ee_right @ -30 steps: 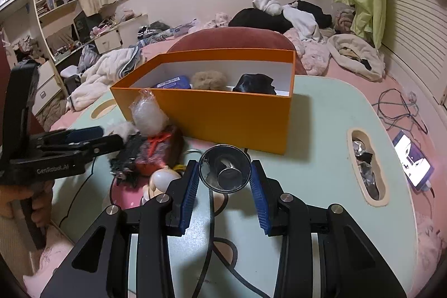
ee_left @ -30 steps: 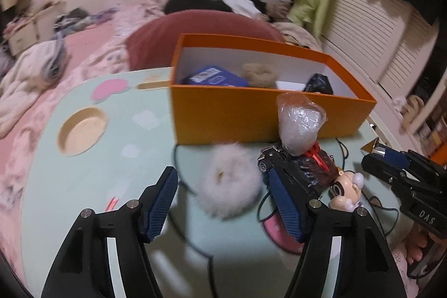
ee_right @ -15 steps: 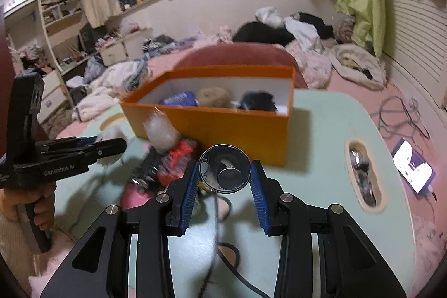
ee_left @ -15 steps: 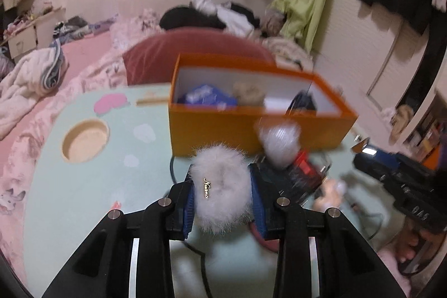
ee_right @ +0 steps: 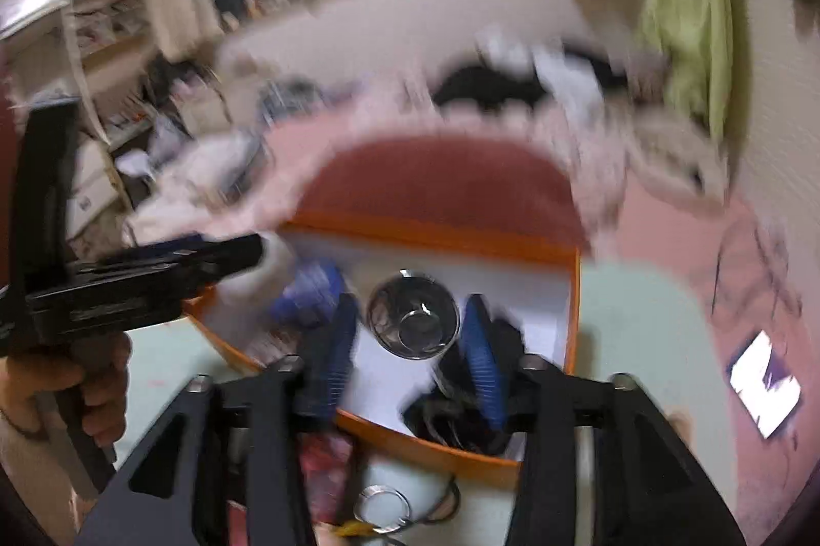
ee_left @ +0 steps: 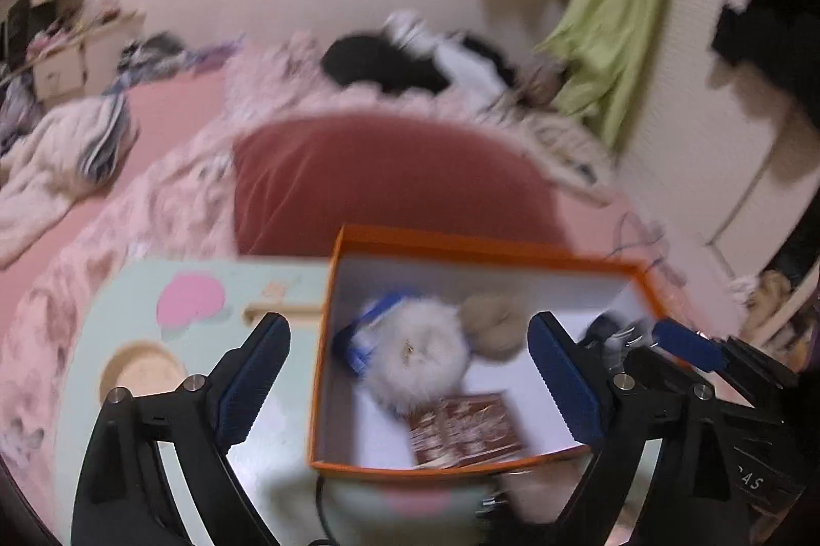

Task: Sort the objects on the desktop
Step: 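Lower the cone and pompom into the box and open both tools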

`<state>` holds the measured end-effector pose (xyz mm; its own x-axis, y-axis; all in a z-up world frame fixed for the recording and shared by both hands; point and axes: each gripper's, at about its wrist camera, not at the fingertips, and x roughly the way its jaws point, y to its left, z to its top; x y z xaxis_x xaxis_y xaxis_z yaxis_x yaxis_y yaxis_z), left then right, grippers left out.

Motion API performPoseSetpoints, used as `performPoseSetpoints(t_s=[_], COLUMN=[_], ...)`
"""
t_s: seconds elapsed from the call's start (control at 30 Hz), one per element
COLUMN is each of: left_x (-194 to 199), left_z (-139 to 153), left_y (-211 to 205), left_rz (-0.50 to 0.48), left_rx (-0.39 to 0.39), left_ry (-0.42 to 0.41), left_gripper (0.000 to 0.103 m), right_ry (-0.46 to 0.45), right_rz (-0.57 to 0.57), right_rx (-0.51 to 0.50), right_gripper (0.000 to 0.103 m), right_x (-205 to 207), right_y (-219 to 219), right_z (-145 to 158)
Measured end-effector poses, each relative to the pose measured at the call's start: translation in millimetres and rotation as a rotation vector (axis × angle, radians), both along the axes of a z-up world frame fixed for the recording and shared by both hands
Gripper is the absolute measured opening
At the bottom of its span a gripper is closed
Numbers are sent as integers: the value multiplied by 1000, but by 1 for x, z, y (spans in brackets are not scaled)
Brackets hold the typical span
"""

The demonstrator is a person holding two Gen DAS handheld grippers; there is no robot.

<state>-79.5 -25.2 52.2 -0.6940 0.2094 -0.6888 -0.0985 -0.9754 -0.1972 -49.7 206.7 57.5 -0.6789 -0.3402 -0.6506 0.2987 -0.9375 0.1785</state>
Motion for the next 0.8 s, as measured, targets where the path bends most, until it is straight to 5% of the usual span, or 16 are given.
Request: performPoseSetpoints(t_s=[0.03, 0.1, 0.3, 0.5, 0.7, 0.8], left_x=[-1, 4, 30, 52, 95, 119], left_z=[-9, -23, -28, -21, 4, -2], left_y=[-1, -2, -3, -1, -13, -11], left_rz=[-13, -23, -41, -39, -51, -87], left_rx=[11, 15, 54, 4, 70, 45], left_ry=[-27, -50, -14, 79, 169, 131], left_gripper=[93, 93, 92, 92, 92, 92], right_ry=[-42, 55, 67, 77, 177, 121], right_rz=[1, 17, 26, 32, 47, 91], right_rx=[-9, 44, 53, 45, -6, -41], right_gripper=[53, 55, 57, 58, 58, 71], right_x=[-3, 12, 23, 34, 80, 102], right_y=[2, -3, 1, 3, 11, 13], right_z=[-11, -14, -17, -13, 13, 11])
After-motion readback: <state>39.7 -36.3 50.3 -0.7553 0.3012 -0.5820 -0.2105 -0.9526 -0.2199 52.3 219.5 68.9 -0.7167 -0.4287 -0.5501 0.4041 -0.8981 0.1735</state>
